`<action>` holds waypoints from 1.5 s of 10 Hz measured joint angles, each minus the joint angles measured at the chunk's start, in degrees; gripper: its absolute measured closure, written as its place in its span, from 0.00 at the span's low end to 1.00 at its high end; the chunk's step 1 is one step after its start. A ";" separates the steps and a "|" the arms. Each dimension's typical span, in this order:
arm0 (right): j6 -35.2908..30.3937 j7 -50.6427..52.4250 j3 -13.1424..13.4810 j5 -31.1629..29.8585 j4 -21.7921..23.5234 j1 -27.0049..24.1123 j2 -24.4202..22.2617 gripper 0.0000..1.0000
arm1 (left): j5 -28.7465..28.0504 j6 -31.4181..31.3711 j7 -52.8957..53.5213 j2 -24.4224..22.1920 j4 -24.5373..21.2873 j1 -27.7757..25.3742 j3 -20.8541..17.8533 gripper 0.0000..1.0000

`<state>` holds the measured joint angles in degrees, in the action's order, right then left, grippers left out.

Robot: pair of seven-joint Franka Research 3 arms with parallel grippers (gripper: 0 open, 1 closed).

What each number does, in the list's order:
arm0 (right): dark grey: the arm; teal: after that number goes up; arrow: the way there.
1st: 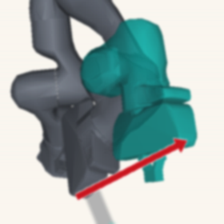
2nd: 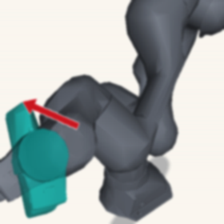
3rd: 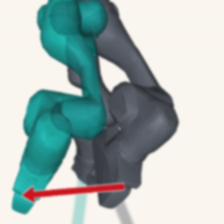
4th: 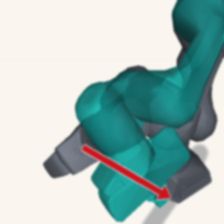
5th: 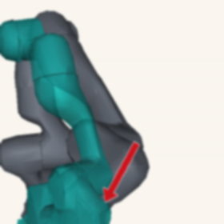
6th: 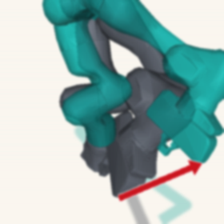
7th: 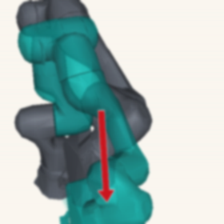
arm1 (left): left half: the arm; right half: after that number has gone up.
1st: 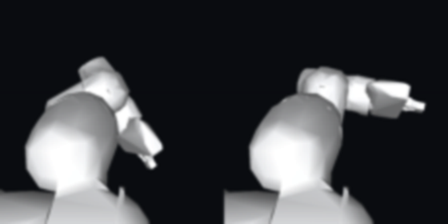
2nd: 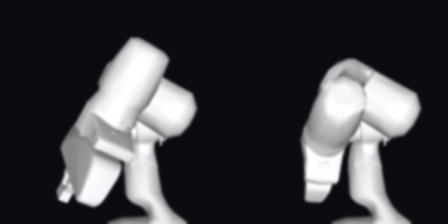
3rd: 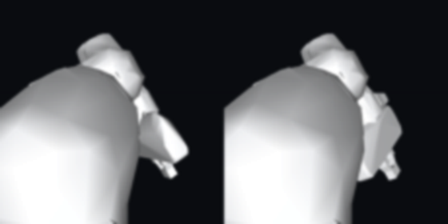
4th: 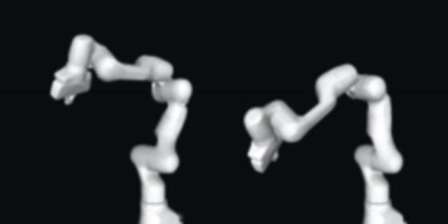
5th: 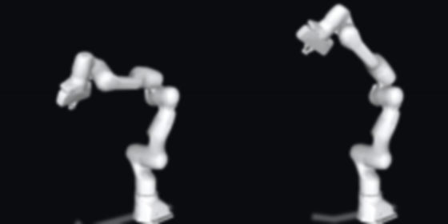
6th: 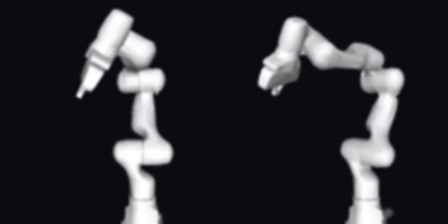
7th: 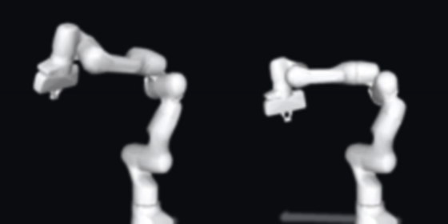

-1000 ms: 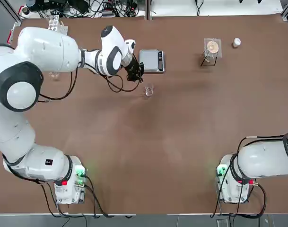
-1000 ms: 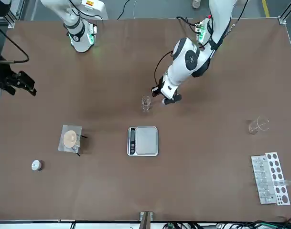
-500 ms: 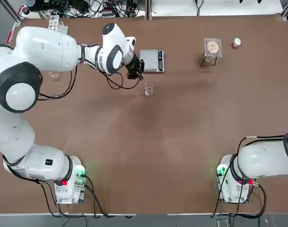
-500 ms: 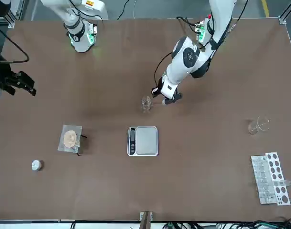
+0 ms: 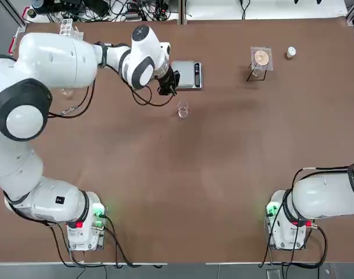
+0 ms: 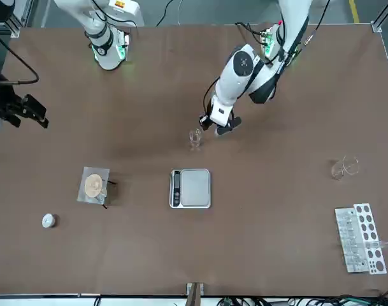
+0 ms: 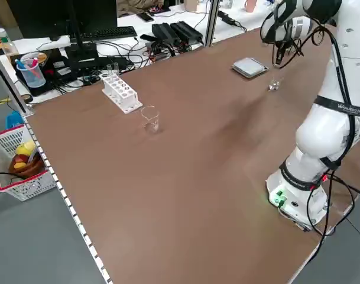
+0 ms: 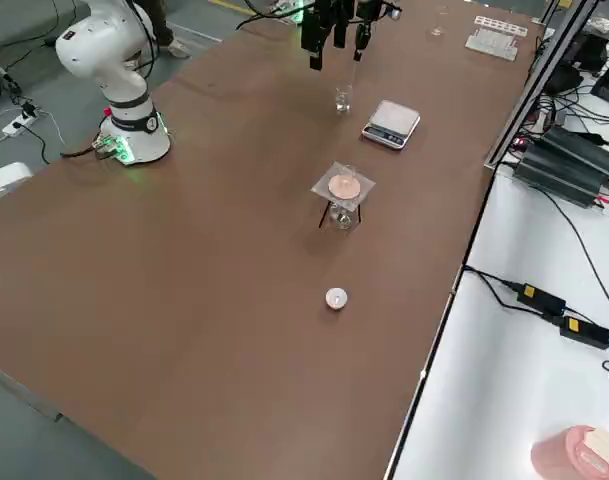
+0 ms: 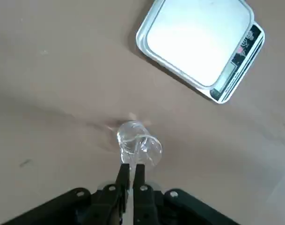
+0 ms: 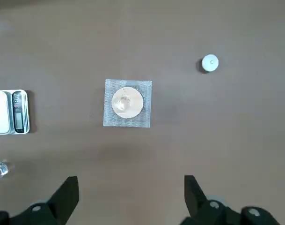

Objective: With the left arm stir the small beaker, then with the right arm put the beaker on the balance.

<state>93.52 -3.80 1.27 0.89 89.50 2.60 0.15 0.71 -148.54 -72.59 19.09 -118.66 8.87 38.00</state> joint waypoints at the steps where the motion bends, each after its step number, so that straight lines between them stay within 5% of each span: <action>1: 0.00 0.00 0.00 0.00 0.01 0.00 0.00 0.00 | -1.35 0.40 -2.19 0.00 0.56 0.91 0.01 0.93; 11: -0.01 0.00 0.00 0.00 0.02 0.00 0.00 0.00 | -18.25 1.32 -18.50 3.36 1.93 5.18 -0.09 0.93; 15: -0.01 0.00 -0.03 0.00 0.02 0.03 0.00 0.00 | -23.92 7.33 -23.45 8.63 8.43 6.12 -0.21 0.93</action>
<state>93.52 -3.80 1.24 0.89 89.52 2.63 0.15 -23.22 -141.21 -96.04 27.72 -110.23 14.99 37.79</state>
